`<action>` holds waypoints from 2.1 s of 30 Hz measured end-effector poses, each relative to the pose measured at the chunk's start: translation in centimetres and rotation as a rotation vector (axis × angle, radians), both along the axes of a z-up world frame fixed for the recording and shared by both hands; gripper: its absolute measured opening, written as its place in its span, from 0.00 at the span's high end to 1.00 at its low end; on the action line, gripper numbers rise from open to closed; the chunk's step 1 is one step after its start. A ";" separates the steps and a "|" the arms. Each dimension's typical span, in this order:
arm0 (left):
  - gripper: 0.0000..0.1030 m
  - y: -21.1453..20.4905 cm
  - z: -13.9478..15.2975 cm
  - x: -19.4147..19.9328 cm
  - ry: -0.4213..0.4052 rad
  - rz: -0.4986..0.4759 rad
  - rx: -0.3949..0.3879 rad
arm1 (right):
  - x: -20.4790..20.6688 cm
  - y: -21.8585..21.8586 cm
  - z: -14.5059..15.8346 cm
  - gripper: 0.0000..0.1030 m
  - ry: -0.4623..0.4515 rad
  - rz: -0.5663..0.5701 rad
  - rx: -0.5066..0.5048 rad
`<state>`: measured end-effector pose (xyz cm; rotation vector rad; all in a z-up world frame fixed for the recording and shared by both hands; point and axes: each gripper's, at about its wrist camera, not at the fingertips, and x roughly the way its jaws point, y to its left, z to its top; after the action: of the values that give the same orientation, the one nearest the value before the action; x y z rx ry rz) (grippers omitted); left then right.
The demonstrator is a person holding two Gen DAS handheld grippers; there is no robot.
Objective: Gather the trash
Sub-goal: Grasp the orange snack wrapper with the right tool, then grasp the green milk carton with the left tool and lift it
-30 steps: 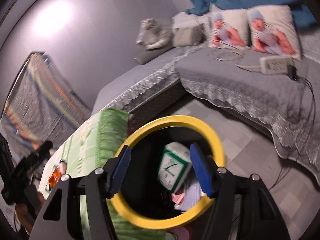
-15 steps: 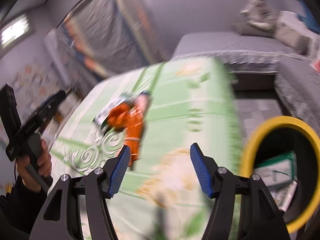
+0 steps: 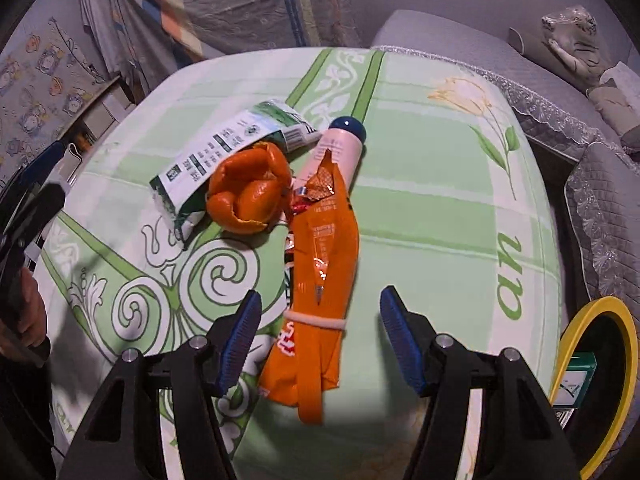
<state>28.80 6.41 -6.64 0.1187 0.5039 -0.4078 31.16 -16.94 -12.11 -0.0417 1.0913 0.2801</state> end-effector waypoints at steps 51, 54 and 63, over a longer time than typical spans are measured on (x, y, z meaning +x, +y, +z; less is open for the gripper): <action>0.30 -4.4 -7.8 9.6 0.237 -0.102 0.160 | -1.5 -3.3 4.2 0.72 -0.032 0.036 0.334; 0.32 -4.0 -7.3 9.2 0.219 -0.075 0.157 | -2.0 -3.2 4.5 0.72 -0.038 0.035 0.335; 0.40 -0.7 -3.6 5.3 0.170 -0.029 0.090 | -4.6 -3.0 6.0 0.72 -0.070 0.043 0.356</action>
<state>34.05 5.72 -10.23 0.1796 0.6886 -0.4255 26.57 -19.96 -6.14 0.2416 0.9585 0.5044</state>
